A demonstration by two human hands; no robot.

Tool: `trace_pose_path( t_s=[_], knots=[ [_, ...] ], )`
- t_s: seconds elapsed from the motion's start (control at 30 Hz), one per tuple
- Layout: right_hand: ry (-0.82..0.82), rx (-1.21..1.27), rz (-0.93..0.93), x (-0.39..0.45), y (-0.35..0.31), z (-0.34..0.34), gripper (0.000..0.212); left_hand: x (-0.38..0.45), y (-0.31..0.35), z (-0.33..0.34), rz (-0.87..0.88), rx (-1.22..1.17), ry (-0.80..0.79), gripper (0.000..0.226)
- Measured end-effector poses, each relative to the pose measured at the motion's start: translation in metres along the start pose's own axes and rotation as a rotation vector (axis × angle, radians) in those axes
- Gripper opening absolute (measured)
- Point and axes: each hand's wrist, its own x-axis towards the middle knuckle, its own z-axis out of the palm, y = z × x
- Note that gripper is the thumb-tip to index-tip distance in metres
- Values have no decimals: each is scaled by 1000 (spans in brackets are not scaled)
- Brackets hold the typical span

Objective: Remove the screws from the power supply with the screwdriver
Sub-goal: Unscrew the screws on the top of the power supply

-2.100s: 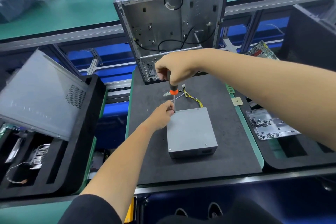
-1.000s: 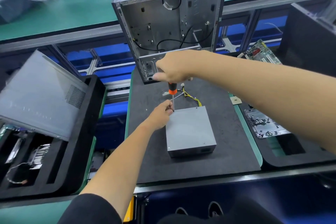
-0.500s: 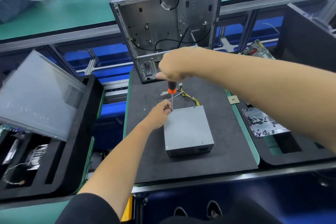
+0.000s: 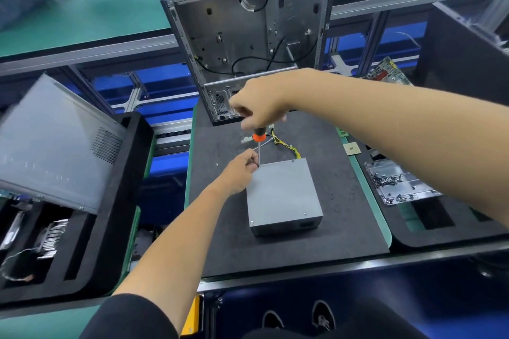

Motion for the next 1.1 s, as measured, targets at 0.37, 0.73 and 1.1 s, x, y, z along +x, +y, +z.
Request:
trace_pose_path(
  t_s=[0.37,0.73,1.1],
  knots=[
    [74,274,-140,4,-3,-2,23,-10,-5,2,34,-75,142,11],
    [307,301,67,1,1,4,12,-12,3,-3,97,128,166,15],
    [309,313,112,-7,8,14,13,-28,1,-4,261,377,202,31]
  ],
)
